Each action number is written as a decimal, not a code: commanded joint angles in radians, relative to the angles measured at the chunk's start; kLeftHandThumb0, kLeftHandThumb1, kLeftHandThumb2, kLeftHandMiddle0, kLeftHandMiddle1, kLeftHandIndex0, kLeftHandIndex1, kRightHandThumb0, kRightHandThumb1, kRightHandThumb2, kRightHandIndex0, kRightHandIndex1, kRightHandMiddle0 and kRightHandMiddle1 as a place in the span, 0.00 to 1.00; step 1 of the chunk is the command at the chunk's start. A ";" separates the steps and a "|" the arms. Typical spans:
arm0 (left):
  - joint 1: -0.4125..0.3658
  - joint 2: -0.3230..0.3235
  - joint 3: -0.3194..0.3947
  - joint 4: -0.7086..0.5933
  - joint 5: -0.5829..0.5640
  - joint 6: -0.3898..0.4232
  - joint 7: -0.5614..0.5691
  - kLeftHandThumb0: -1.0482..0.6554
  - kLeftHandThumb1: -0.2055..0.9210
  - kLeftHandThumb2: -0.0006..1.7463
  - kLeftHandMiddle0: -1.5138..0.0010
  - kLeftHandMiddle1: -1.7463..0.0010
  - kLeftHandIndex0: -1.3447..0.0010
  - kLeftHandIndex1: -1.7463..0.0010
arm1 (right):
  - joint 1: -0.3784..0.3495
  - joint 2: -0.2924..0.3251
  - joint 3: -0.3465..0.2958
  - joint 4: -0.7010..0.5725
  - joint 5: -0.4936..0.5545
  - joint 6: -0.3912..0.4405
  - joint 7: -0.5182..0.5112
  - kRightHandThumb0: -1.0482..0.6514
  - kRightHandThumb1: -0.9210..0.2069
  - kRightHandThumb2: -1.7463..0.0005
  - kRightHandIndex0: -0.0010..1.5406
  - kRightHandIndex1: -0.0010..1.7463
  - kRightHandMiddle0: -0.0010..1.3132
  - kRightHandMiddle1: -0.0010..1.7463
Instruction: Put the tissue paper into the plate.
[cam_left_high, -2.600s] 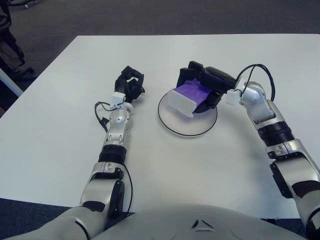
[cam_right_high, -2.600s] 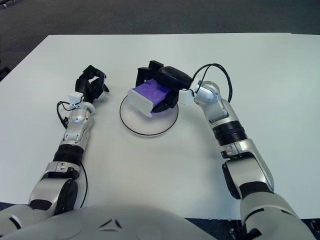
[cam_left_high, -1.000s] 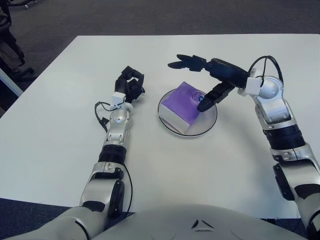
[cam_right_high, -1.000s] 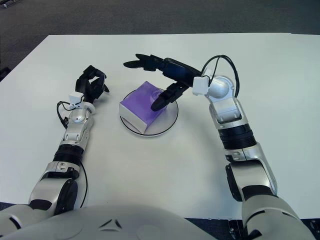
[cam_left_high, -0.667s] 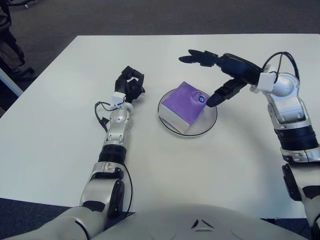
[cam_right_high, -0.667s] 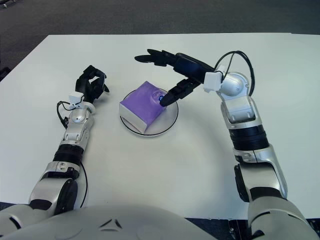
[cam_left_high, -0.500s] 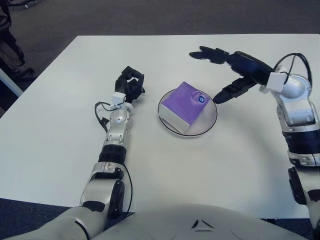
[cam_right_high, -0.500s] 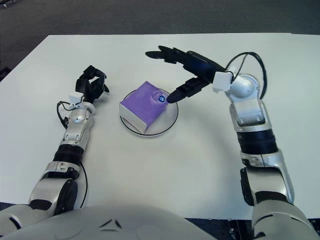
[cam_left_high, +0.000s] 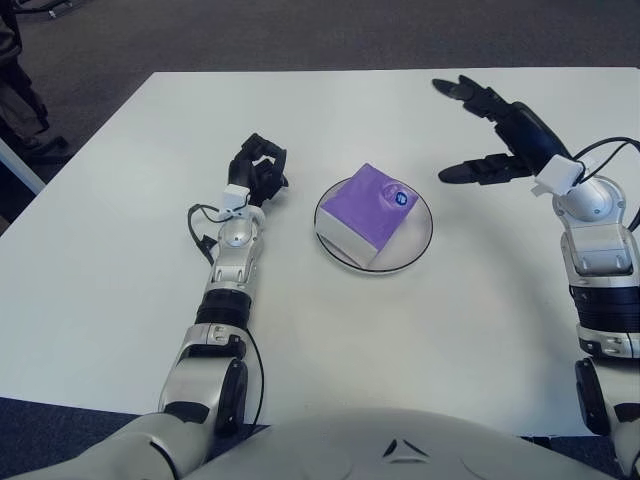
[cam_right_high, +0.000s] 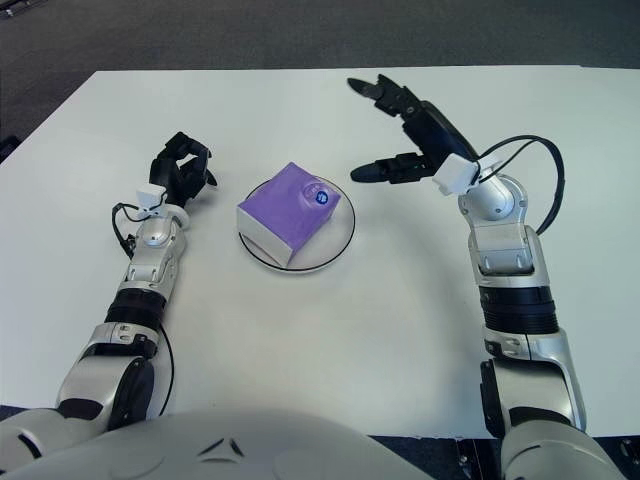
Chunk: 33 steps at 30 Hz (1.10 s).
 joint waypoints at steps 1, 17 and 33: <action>0.116 -0.014 0.002 0.077 -0.003 0.001 0.002 0.41 1.00 0.21 0.42 0.00 0.52 0.00 | 0.018 0.042 -0.028 0.019 0.018 0.015 -0.063 0.34 0.00 0.97 0.18 0.02 0.23 0.03; 0.111 -0.014 0.002 0.079 -0.002 -0.001 0.003 0.41 1.00 0.21 0.42 0.00 0.52 0.00 | 0.049 0.203 -0.134 0.187 0.137 -0.062 -0.251 0.38 0.00 0.78 0.40 0.04 0.37 0.06; 0.125 -0.018 -0.008 0.054 0.001 -0.020 -0.001 0.41 1.00 0.21 0.42 0.00 0.53 0.00 | 0.171 0.343 -0.172 0.128 0.249 0.035 -0.335 0.40 0.00 0.74 0.59 0.04 0.29 0.67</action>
